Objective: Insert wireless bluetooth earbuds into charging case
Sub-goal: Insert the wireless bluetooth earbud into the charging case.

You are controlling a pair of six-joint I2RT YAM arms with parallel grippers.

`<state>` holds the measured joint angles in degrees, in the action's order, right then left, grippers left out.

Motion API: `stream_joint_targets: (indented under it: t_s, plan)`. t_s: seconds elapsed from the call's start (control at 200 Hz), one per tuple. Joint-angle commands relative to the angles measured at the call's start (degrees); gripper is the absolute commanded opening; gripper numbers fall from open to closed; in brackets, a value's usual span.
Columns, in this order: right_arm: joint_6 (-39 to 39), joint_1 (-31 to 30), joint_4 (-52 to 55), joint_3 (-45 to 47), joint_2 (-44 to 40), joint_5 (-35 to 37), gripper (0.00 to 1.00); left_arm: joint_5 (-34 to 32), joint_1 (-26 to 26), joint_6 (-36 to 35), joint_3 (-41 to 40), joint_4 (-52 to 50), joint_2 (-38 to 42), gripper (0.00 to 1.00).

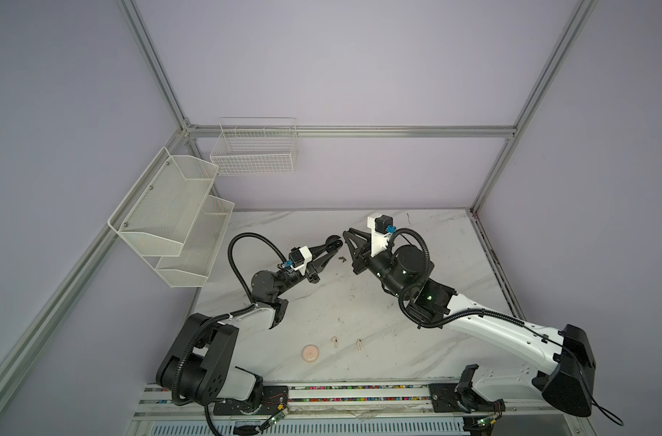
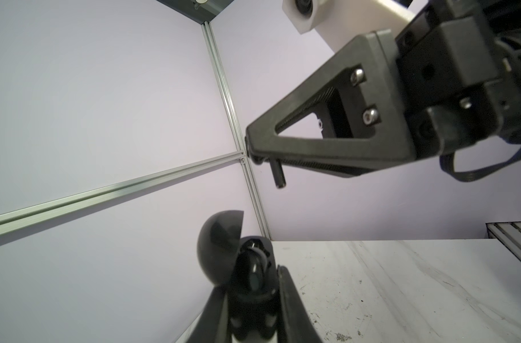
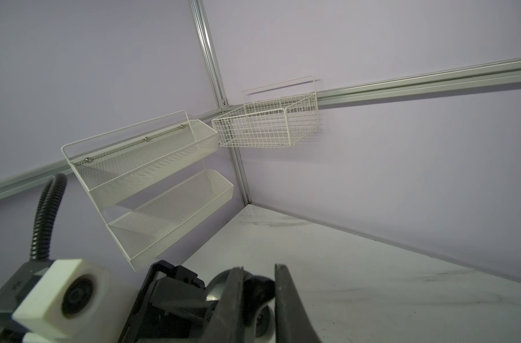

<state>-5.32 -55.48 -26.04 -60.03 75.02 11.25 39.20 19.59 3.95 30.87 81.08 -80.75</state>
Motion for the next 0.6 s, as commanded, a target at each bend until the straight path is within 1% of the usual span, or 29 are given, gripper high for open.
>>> stream_joint_targets:
  t_s: [0.0,0.18,0.595]
  plan:
    - [1.5,-1.1,-5.4,0.6,0.7,0.7,0.04,-0.7,0.3,0.8,3.7,5.0,1.9,0.0]
    - [2.9,-1.8,-7.6,1.1,1.3,1.7,0.03,-1.7,0.4,2.2,3.8,5.0,2.1,0.0]
    - [5.9,-3.1,-11.7,2.3,3.4,3.0,0.01,-1.7,0.4,3.7,3.2,5.0,3.0,0.0]
